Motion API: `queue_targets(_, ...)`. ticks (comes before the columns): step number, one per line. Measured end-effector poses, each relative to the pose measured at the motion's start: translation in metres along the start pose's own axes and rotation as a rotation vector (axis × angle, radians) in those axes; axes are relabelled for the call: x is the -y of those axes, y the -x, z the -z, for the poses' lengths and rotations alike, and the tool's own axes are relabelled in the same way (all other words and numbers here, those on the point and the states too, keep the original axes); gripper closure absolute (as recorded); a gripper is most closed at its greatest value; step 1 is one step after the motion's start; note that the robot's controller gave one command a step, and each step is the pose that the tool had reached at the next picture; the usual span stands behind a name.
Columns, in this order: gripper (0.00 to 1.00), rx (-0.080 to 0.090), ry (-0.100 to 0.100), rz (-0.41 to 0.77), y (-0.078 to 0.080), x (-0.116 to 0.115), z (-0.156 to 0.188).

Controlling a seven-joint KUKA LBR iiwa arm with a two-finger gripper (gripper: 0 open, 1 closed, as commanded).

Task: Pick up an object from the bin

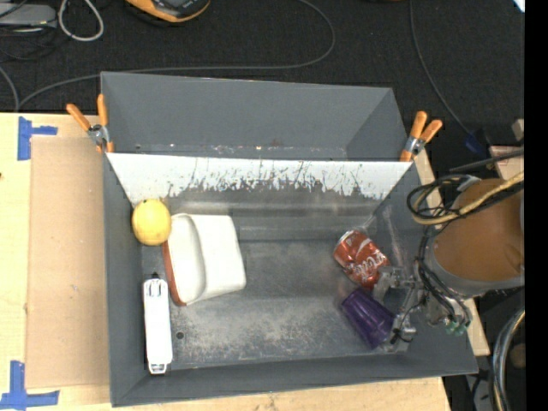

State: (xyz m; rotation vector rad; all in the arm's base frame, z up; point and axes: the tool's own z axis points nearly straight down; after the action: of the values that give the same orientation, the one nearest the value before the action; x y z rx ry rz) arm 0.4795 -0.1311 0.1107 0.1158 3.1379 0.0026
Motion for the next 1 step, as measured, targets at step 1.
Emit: queue_targets(1, 0.00, 0.007, 0.000, -0.227, -0.0075, -0.0150, -0.0401)
